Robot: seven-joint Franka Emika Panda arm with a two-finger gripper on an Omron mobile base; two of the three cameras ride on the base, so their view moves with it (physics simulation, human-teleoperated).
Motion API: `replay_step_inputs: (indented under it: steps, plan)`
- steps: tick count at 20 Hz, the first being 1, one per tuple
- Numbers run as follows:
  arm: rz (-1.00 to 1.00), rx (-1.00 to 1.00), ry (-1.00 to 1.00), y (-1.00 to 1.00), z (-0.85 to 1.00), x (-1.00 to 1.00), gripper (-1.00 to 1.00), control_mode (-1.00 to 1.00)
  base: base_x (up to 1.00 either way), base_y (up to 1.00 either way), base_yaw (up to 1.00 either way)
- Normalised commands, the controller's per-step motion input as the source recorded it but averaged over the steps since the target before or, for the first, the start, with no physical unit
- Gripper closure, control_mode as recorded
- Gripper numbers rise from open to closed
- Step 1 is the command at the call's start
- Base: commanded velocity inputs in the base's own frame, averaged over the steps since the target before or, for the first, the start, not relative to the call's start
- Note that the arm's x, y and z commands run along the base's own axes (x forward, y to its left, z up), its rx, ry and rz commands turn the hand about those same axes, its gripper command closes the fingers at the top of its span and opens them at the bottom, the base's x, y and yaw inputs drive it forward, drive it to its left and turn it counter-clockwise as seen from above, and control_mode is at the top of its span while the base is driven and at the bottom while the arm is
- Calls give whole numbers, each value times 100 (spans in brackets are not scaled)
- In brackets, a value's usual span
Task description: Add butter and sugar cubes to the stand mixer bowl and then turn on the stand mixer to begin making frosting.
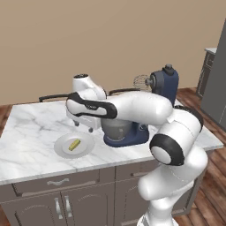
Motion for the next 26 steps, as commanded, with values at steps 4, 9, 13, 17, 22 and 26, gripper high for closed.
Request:
replay_step_inputs:
  steps: [4,9,13,17,22,26]
  plan:
    - [5,0,-6,8,-51,5,-100,-100,0,0,0]
    - [0,0,0,7,-45,20,-100,-100,0,0,0]
    - [0,0,0,5,-41,23,-100,-100,0,0,0]
    - [0,0,0,8,-32,12,-100,-100,0,0,0]
    - [0,0,0,17,-22,12,-100,-100,0,0,0]
    - [0,0,0,19,-16,16,-100,-100,0,0,0]
